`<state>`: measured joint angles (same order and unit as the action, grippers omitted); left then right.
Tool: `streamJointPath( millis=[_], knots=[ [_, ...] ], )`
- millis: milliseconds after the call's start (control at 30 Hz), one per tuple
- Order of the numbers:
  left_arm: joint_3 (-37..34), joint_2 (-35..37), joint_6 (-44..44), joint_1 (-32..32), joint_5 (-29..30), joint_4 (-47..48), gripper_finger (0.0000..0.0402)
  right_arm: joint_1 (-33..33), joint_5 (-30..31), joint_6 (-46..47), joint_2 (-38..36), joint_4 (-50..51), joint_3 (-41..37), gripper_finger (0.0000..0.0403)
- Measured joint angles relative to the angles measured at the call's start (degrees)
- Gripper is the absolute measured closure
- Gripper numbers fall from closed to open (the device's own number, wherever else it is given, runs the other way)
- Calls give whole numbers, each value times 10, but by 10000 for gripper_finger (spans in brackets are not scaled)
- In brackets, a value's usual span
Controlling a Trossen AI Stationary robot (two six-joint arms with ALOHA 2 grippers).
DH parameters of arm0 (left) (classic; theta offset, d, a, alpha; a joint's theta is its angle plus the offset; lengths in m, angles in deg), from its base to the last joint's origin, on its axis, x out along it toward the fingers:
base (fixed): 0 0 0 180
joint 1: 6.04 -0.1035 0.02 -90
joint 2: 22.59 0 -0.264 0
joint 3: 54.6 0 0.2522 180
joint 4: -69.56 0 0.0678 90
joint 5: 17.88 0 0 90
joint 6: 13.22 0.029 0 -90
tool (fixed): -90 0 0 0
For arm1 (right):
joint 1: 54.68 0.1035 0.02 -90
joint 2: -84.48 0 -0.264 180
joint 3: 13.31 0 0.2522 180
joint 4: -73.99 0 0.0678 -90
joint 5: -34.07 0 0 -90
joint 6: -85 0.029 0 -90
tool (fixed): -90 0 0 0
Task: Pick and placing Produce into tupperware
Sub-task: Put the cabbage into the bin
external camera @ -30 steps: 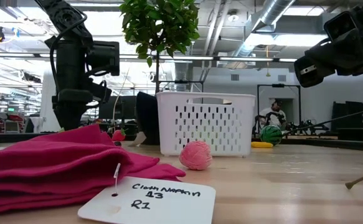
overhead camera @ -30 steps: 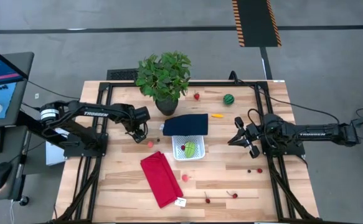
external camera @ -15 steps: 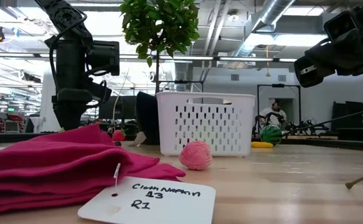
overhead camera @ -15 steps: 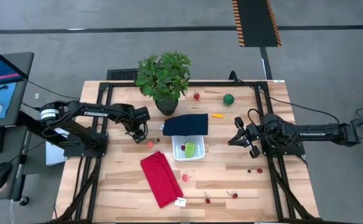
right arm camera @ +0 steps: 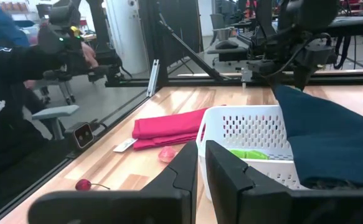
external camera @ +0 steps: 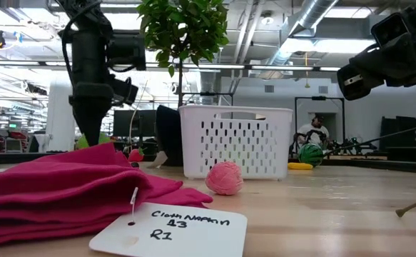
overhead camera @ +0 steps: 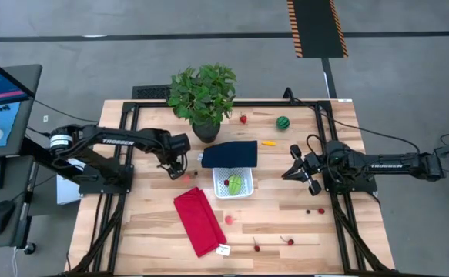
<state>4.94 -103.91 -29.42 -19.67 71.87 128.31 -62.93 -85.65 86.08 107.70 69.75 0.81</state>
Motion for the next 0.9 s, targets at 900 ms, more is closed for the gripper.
streamJointPath(
  millis=[900],
  knots=[
    [98, 0, -106, 113, 82, 49, 251, 0, 0, 0, 0, 0, 0, 346]
  ],
)
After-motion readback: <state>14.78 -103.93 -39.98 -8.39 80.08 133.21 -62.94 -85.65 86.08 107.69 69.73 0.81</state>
